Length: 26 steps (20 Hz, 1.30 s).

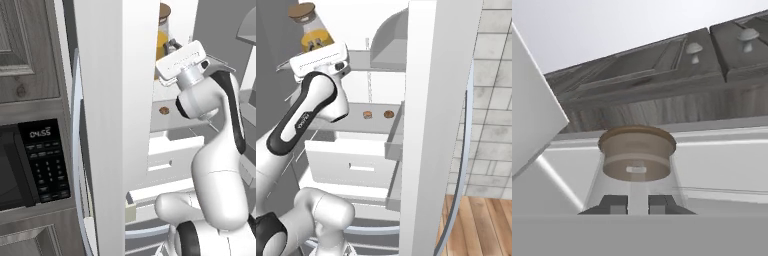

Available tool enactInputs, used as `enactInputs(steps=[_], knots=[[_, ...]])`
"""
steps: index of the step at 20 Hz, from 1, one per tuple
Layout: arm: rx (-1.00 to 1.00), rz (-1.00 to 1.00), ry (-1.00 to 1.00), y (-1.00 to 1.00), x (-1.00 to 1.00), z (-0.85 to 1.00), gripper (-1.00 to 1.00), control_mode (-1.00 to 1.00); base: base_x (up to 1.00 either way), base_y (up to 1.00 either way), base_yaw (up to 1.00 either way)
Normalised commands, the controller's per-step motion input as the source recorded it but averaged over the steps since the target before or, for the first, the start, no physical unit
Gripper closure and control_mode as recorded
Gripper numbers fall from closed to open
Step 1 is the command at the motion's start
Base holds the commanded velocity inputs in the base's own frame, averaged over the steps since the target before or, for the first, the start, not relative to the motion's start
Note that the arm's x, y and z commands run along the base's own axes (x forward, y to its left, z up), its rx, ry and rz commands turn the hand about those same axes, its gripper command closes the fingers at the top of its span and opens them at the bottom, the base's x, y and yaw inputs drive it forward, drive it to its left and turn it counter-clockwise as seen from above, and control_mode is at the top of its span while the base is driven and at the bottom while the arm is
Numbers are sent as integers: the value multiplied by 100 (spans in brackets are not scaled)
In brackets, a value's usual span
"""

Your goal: Move the sushi and scallops from the top shelf to the second highest shelf to make space. Then, place the pitcher from the counter on the cleared top shelf.

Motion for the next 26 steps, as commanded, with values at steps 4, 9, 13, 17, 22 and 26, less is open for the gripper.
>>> enactInputs(steps=[4,9,13,17,22,26], knots=[[0,-14,4,-13,41,-1,100,-100,0,0,0],[0,-14,3,-9,48,-6,100,-100,0,0,0],[0,-15,7,-6,57,-9,100,-100,0,0,0],[1,-14,6,-3,63,-7,100,-100,0,0,0],[9,-12,2,-1,65,0,100,-100,0,0,0],[11,-9,1,0,59,-1,100,-100,0,0,0]])
